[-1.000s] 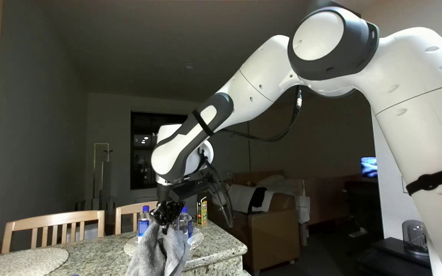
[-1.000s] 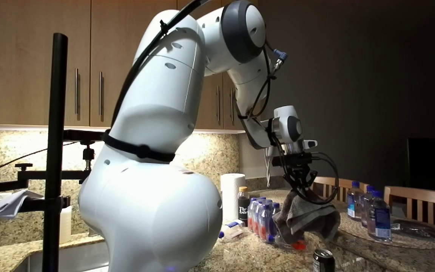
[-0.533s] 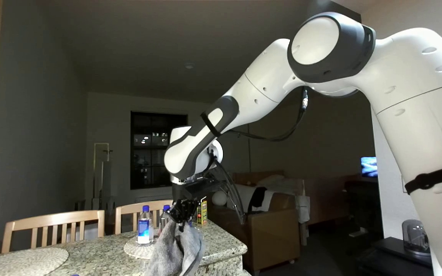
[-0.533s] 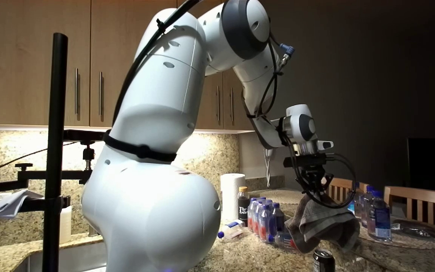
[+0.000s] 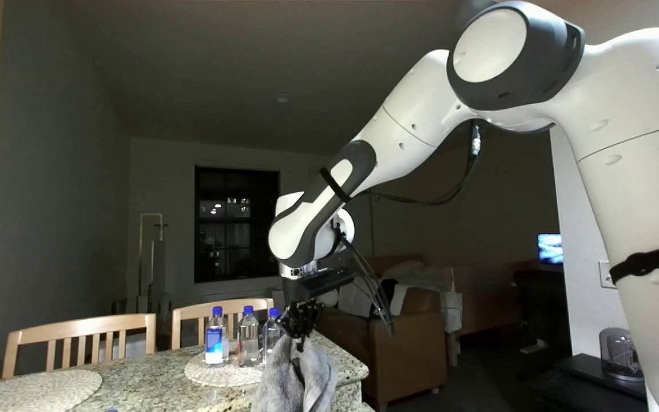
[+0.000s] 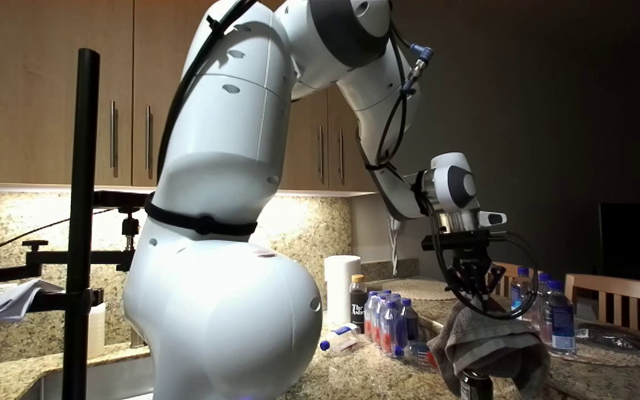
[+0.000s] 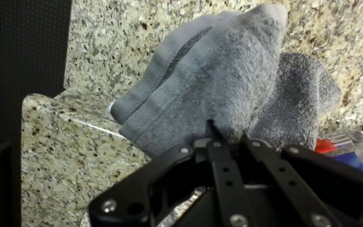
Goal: Move the grey towel to the right.
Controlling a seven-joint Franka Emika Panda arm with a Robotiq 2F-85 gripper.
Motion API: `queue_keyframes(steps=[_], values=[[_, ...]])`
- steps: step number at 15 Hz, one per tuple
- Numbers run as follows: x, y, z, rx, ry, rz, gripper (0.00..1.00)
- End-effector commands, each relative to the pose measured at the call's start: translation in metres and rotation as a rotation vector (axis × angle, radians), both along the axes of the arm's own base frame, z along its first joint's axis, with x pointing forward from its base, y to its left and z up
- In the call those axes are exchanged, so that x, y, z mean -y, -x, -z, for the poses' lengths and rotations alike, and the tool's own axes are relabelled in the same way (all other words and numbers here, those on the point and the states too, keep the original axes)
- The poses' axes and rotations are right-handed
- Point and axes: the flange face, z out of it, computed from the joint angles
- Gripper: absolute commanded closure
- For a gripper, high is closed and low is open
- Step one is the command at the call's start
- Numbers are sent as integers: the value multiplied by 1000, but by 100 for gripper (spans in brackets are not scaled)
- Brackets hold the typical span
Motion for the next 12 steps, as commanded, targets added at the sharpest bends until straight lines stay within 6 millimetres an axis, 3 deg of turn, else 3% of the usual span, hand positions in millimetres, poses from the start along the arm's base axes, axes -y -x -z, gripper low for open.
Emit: queue_keyframes(steps=[1, 7, 12], values=[[9, 36, -4, -17, 3, 52, 93], [11, 69, 17, -65, -12, 85, 93], [0, 69, 36, 12, -23, 112, 93]])
